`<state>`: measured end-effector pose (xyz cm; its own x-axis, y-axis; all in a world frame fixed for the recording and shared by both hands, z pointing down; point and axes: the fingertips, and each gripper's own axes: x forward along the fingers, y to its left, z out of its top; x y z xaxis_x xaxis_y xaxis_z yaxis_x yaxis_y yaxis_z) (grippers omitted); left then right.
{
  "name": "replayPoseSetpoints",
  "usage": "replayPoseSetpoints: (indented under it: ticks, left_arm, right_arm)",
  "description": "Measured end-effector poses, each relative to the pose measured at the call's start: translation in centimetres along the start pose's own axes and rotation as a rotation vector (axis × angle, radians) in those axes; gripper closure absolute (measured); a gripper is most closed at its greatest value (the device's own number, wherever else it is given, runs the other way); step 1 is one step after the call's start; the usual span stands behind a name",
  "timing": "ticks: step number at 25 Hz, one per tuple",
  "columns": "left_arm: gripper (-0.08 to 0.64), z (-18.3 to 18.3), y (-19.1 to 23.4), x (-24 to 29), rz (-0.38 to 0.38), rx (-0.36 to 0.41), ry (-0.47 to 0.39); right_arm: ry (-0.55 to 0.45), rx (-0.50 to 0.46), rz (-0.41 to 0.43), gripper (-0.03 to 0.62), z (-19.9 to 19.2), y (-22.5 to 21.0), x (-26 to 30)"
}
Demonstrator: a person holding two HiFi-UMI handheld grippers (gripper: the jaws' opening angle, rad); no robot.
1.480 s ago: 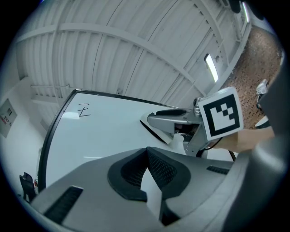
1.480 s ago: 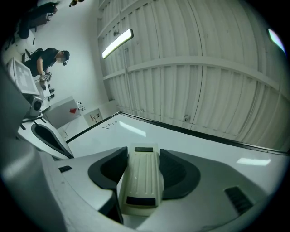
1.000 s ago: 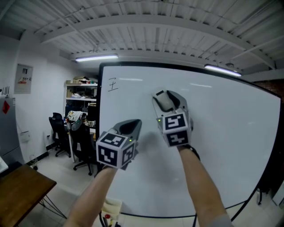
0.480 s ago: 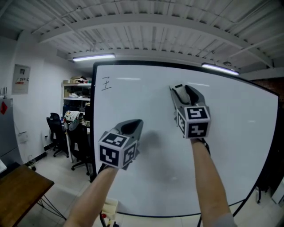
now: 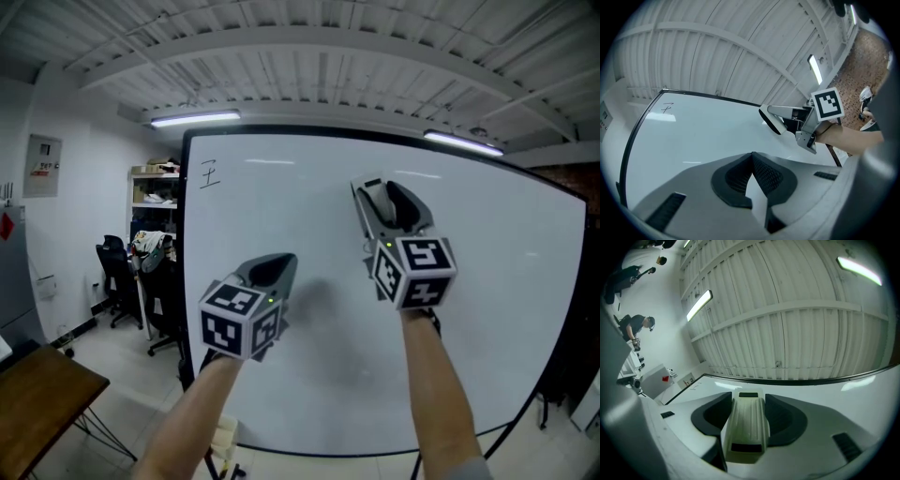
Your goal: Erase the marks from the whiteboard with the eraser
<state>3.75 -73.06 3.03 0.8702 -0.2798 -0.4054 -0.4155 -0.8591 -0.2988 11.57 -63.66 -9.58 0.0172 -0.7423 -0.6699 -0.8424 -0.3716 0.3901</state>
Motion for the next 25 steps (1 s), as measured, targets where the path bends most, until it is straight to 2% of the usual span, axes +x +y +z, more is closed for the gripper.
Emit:
replayPoseSetpoints:
  ticks: [4,12,18,25]
  left_arm:
    - [0.558,-0.5,-1.6,-0.2,-0.01,-0.026,-0.007]
    - [0.558,-4.1,-8.0,0.2,-0.083,-0.092,0.027]
    - [0.558,-7.8,-12.2,0.1,-0.126,-0.142,0.085]
    - [0.558,-13.5,-15.2,-0.8,-0.135,-0.215,0.189]
  right_arm:
    - [-0.008,0.016,0.023,0.371,-0.3,0.0,-3.1]
    - [0.02,0.133,0.077,0.371,-4.1,-0.3,-10.7]
    - [0.1,0.252,0.08,0.371,-8.9,0.0,-16.4]
    - [0.236,0.396,0.093,0.371,-15.6,1.1,-22.4]
